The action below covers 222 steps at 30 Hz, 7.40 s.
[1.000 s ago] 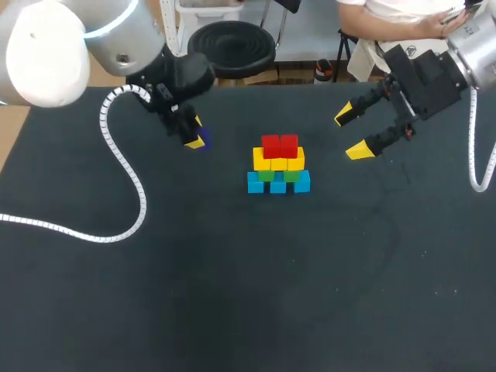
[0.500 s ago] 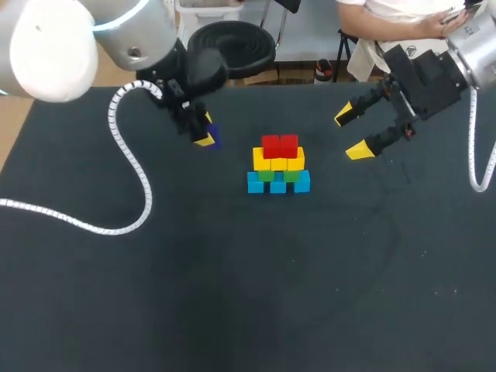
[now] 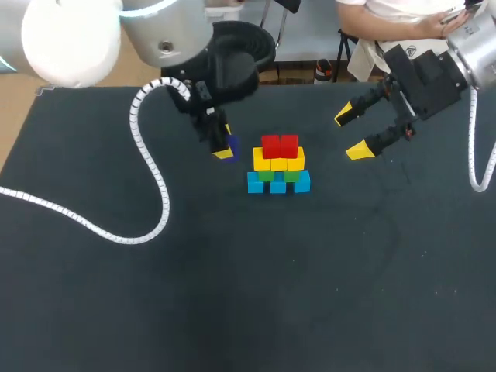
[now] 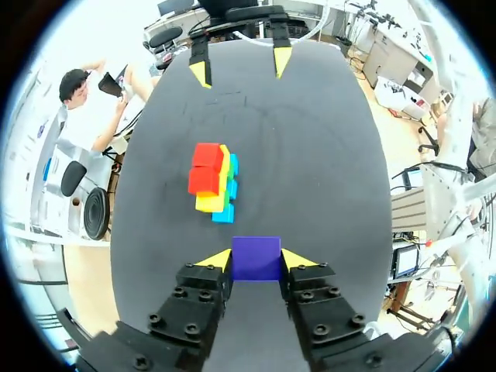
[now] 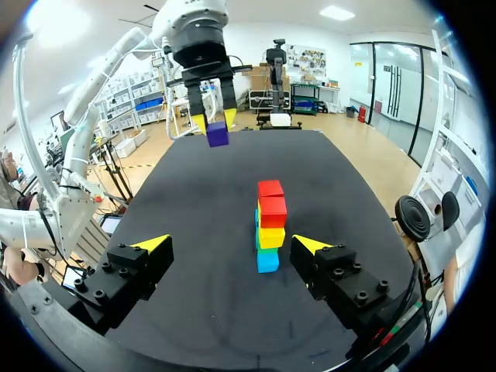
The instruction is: Place the blue cubes, place green cubes on the blue cubes, place the yellow cubes on the green cubes, then place the red cubes on the yellow cubes, and place purple cube on the red cubes.
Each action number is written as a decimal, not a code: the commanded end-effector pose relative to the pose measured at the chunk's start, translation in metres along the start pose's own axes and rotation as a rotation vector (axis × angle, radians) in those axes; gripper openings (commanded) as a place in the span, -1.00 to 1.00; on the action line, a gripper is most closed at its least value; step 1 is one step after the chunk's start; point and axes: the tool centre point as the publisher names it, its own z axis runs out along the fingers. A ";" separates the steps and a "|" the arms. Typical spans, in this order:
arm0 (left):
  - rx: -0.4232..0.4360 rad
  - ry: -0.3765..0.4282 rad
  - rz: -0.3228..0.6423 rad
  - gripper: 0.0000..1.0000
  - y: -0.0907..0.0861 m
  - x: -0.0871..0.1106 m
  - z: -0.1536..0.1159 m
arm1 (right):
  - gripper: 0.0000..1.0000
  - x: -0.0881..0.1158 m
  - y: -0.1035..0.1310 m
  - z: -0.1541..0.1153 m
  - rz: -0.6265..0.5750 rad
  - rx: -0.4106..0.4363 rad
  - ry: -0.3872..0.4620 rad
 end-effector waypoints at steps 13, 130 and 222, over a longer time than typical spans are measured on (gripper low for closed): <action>0.022 -0.127 -0.032 -1.00 0.005 -0.030 0.008 | 1.00 0.000 0.001 0.000 -0.001 0.003 -0.001; 0.091 -0.148 -0.035 -1.00 0.040 -0.083 0.051 | 1.00 0.000 0.001 0.000 -0.001 0.003 -0.001; 0.103 -0.134 -0.045 -1.00 0.073 -0.075 0.063 | 1.00 0.000 0.001 0.000 -0.001 0.003 -0.001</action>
